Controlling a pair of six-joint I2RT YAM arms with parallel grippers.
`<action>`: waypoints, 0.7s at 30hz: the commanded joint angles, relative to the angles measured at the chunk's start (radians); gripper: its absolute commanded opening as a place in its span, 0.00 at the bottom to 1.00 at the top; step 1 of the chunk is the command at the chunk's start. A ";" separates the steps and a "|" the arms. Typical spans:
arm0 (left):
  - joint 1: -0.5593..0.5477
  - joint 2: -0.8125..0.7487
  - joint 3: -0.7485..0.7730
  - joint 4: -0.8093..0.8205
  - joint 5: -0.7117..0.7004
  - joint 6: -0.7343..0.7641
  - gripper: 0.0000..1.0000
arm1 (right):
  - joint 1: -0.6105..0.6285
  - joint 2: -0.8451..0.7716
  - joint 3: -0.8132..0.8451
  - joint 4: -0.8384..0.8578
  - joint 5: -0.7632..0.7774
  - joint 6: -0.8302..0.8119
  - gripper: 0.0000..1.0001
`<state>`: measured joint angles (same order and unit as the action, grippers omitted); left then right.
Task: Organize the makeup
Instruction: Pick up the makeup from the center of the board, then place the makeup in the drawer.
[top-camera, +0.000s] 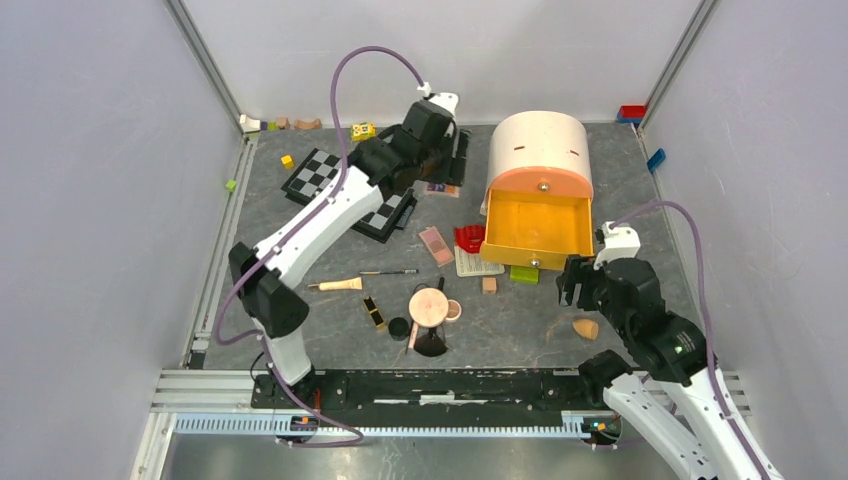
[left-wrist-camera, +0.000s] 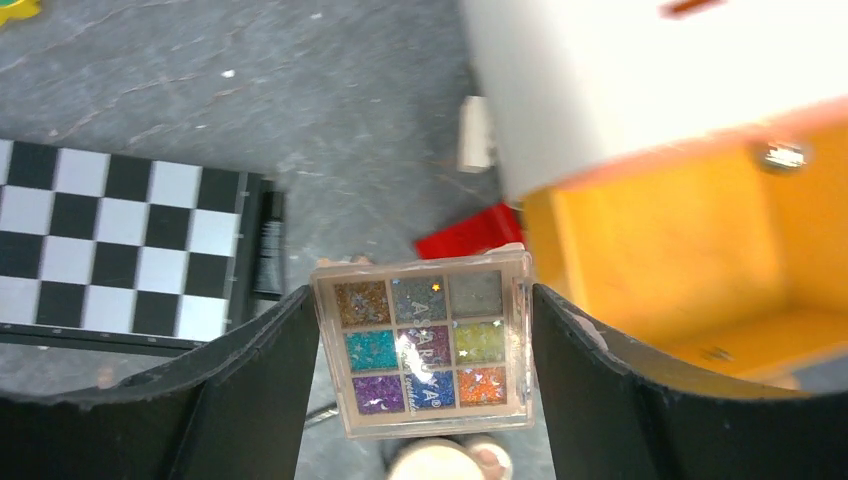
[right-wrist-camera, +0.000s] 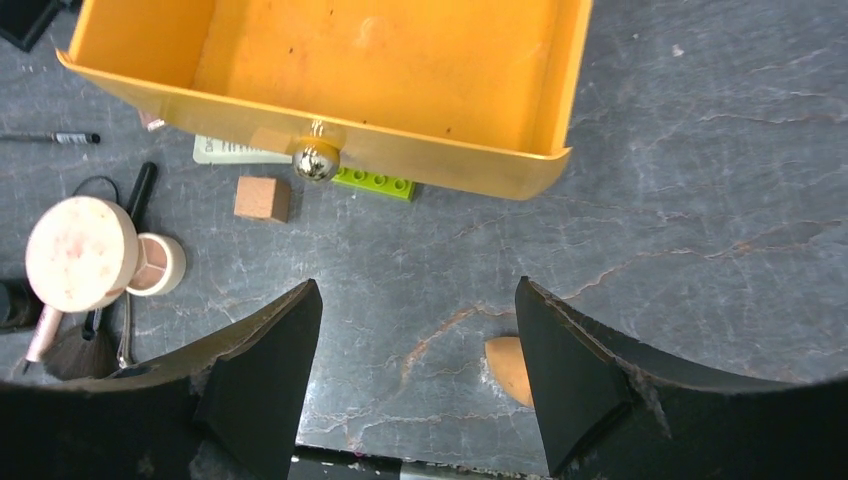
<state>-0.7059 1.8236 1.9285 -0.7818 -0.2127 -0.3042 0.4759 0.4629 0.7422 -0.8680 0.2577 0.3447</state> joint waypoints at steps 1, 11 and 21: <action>-0.149 -0.078 0.029 -0.029 -0.123 -0.154 0.49 | 0.000 -0.018 0.102 -0.038 0.114 0.038 0.78; -0.327 0.054 0.120 0.025 -0.188 -0.295 0.48 | 0.001 -0.106 0.249 -0.127 0.268 0.093 0.80; -0.359 0.209 0.220 0.067 -0.258 -0.324 0.47 | -0.001 -0.123 0.262 -0.159 0.298 0.078 0.81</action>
<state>-1.0561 1.9976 2.0827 -0.7692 -0.4023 -0.5697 0.4759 0.3420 0.9855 -1.0206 0.5201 0.4236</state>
